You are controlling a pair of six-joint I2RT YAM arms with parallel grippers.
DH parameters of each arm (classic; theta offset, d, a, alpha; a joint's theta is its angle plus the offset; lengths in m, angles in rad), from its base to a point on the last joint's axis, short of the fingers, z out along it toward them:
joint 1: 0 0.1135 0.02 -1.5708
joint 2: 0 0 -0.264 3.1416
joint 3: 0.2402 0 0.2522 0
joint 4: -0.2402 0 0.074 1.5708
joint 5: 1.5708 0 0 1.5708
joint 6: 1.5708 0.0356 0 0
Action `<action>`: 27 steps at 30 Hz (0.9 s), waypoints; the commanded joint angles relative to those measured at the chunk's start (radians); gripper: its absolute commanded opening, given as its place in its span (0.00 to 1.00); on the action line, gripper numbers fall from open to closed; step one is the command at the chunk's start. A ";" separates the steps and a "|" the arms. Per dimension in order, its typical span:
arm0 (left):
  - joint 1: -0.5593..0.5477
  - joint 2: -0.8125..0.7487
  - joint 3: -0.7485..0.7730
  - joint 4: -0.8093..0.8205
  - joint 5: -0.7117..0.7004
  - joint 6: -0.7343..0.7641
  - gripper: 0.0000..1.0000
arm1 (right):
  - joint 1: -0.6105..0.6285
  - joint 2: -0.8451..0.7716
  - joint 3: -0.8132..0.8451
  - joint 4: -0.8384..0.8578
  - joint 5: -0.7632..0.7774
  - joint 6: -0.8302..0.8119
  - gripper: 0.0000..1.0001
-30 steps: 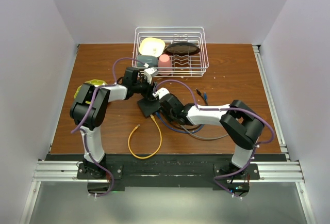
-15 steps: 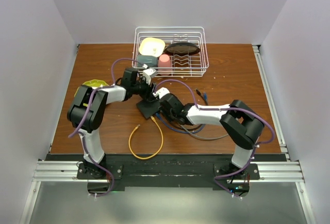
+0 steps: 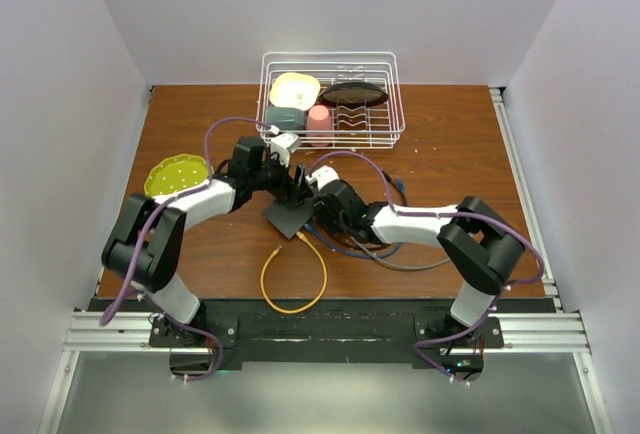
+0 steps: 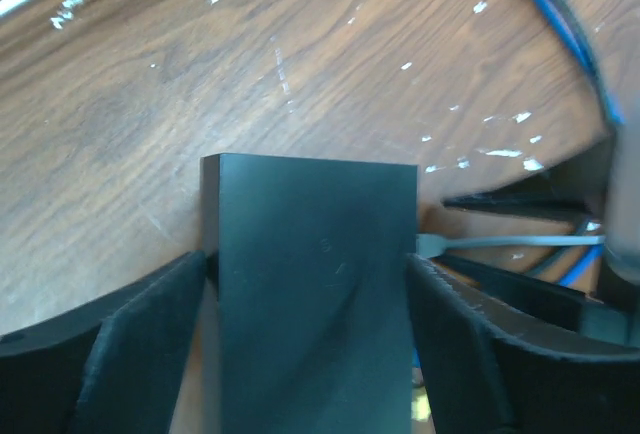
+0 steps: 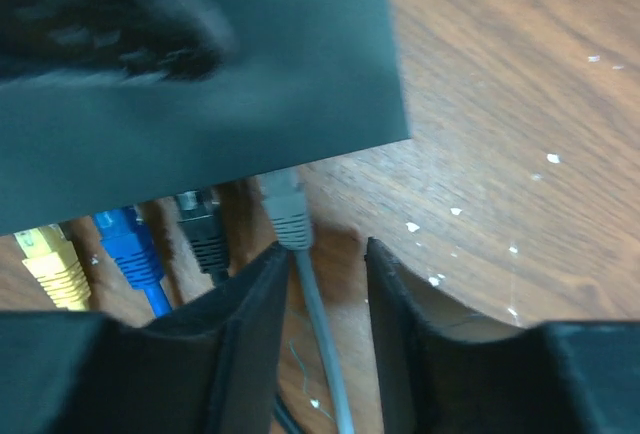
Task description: Insert the plug into the switch port
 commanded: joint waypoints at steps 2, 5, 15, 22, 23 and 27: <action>-0.046 -0.221 -0.097 0.130 -0.046 -0.153 0.93 | -0.010 -0.133 -0.003 0.183 0.052 0.024 0.51; -0.046 -0.324 -0.135 0.167 -0.118 -0.176 1.00 | -0.011 -0.181 -0.022 0.178 0.049 0.024 0.59; -0.046 -0.642 -0.215 0.224 -0.294 -0.208 1.00 | -0.010 -0.414 -0.076 0.137 0.027 0.018 0.91; -0.046 -0.786 -0.227 0.219 -0.367 -0.211 1.00 | -0.010 -0.531 -0.104 0.105 0.016 0.023 0.99; -0.046 -0.794 -0.227 0.221 -0.368 -0.208 1.00 | -0.010 -0.551 -0.108 0.102 0.016 0.023 0.99; -0.046 -0.814 -0.219 0.204 -0.419 -0.208 1.00 | -0.010 -0.601 -0.124 0.083 0.021 0.026 0.99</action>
